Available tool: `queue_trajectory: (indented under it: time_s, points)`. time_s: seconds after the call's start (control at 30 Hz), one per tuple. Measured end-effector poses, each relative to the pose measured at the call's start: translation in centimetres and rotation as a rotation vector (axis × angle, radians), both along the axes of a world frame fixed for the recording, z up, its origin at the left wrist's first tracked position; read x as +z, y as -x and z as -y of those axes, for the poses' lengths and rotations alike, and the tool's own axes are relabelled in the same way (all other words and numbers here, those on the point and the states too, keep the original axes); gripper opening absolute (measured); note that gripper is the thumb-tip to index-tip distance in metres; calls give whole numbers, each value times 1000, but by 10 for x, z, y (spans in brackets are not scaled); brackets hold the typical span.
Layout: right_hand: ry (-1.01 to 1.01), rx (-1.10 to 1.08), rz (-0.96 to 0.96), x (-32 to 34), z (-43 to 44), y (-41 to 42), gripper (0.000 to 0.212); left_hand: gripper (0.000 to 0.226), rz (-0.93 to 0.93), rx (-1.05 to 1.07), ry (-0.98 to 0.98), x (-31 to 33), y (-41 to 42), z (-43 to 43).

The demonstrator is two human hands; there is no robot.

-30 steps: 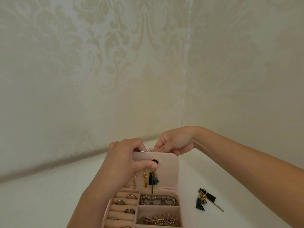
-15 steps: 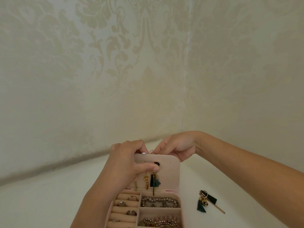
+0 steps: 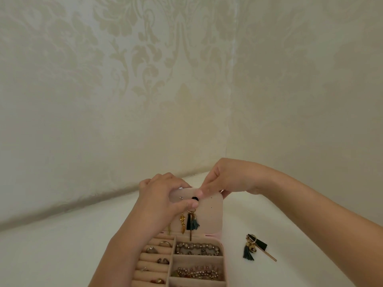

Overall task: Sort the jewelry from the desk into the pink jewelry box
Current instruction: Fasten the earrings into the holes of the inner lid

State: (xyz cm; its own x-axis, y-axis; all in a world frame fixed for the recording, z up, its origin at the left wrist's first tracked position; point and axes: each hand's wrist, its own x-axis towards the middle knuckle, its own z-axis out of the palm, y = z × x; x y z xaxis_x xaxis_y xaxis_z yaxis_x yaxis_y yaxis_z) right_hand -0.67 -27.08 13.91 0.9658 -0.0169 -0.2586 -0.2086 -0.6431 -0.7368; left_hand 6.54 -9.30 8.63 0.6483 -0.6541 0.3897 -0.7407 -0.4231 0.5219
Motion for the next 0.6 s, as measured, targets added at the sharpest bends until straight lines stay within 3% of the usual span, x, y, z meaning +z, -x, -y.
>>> queue_trajectory:
  time_s: [0.13, 0.27, 0.6]
  points:
    - [162, -147, 169, 0, -15, 8, 15, 18, -2, 23, -13, 2, 5, 0]
    - [166, -186, 171, -1, -22, 10, 15, 24, 16, 72, -31, 4, 10, 3]
    - [283, -103, 245, -7, -29, 12, 3, 22, 12, 134, -14, 4, 15, 6]
